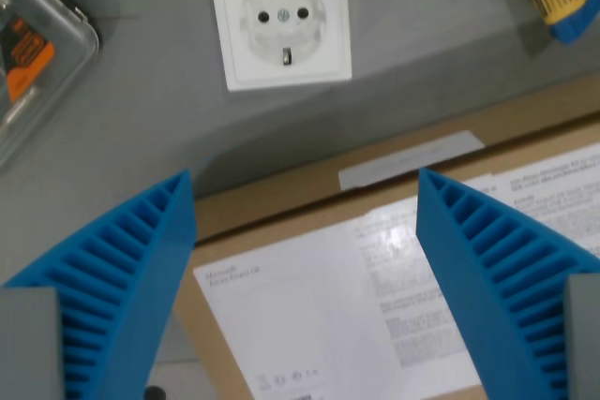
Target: Move above the white socket
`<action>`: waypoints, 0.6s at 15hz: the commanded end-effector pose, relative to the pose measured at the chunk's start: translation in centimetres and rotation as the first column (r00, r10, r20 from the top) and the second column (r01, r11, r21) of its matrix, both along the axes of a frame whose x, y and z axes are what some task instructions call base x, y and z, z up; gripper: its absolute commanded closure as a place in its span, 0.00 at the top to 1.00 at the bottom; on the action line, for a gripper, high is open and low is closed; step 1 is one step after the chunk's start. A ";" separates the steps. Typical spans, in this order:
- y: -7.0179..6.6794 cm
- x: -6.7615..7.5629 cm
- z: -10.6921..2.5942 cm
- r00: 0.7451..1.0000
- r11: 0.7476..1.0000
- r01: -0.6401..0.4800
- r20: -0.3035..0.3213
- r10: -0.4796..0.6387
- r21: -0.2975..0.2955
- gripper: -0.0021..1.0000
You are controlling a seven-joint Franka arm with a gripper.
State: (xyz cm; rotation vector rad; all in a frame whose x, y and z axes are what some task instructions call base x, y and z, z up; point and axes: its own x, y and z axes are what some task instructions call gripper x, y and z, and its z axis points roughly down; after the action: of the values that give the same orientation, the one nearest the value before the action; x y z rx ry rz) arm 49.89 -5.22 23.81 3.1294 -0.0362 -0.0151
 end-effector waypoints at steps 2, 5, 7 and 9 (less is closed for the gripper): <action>0.1 1.9 -1.3 0.998 0.998 -0.047 -0.030 0.048 0.039 1.00; 0.1 2.5 -2.1 0.998 0.998 -0.049 -0.026 0.050 0.040 1.00; 0.2 2.8 -2.6 0.998 0.998 -0.050 -0.023 0.051 0.040 1.00; 0.2 3.1 -3.1 0.998 0.998 -0.052 -0.018 0.053 0.040 1.00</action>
State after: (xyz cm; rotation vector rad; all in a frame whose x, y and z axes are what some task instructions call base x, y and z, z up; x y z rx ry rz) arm 52.33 -5.11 20.79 3.1291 -0.0077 -0.0319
